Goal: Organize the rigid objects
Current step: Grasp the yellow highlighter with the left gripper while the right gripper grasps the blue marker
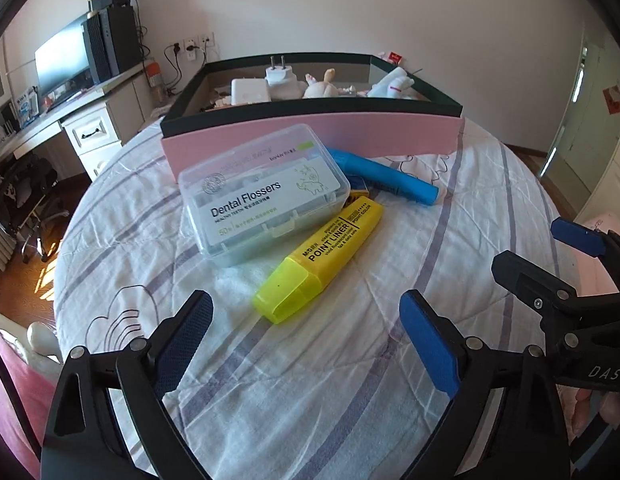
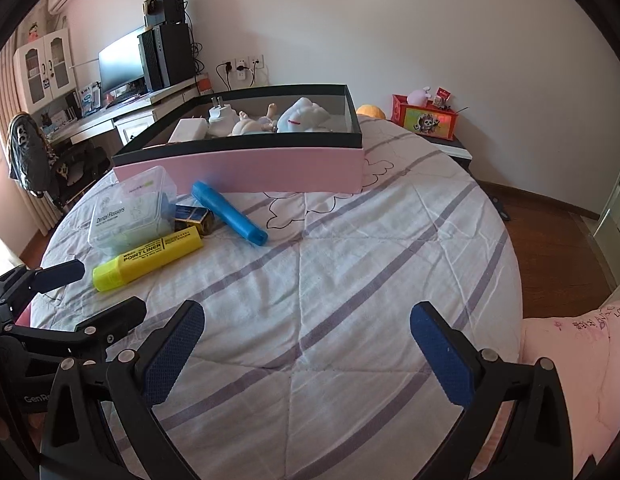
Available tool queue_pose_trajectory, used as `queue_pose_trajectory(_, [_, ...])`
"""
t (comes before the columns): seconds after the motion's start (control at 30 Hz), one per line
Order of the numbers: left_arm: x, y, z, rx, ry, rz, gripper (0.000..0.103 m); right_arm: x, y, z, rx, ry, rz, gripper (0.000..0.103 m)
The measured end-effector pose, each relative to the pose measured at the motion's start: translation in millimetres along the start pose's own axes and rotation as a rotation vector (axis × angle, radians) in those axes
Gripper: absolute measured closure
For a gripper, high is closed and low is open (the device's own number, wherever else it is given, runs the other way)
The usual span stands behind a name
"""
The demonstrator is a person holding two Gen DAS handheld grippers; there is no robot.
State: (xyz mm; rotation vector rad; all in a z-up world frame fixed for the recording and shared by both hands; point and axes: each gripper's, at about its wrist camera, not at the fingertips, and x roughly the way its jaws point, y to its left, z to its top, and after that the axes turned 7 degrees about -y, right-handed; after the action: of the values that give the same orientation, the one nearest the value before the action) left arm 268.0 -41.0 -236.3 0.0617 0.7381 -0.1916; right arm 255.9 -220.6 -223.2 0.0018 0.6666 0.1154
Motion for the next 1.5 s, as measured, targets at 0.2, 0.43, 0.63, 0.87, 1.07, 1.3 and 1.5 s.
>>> queue_pose_trajectory(0.2, [22.5, -9.7, 13.2, 0.036, 0.027, -0.01, 0.029, 18.1, -3.6, 7.0, -0.027, 0.03, -0.005, 0.0])
queue_pose_trajectory(0.43, [23.0, -21.9, 20.3, 0.118, -0.012, -0.031, 0.07, 38.8, -6.8, 22.5, -0.08, 0.061, -0.014, 0.0])
queue_pose_trajectory(0.63, [7.2, -2.7, 8.7, 0.07, -0.004, -0.054, 0.077, 66.5, 11.5, 44.9, -0.161, 0.092, 0.073, 0.0])
queue_pose_trajectory(0.87, [-7.1, 22.0, -3.1, 0.001, 0.005, -0.085, 0.076, 97.2, 45.6, 59.8, -0.259, 0.134, 0.172, 0.033])
queue_pose_trajectory(1.07, [-10.5, 32.6, -8.8, -0.052, 0.013, -0.111, 0.076, 82.5, 44.4, 49.0, -0.244, 0.129, 0.214, 0.077])
queue_pose_trajectory(1.3, [-12.6, 34.4, -13.3, -0.089, 0.006, -0.115, 0.076, 31.4, 28.0, 7.5, -0.127, 0.106, 0.19, 0.091])
queue_pose_trajectory(1.5, [-7.9, 26.2, -11.4, -0.066, -0.003, -0.081, 0.073, 16.1, 23.4, -4.6, -0.036, 0.096, 0.204, 0.089])
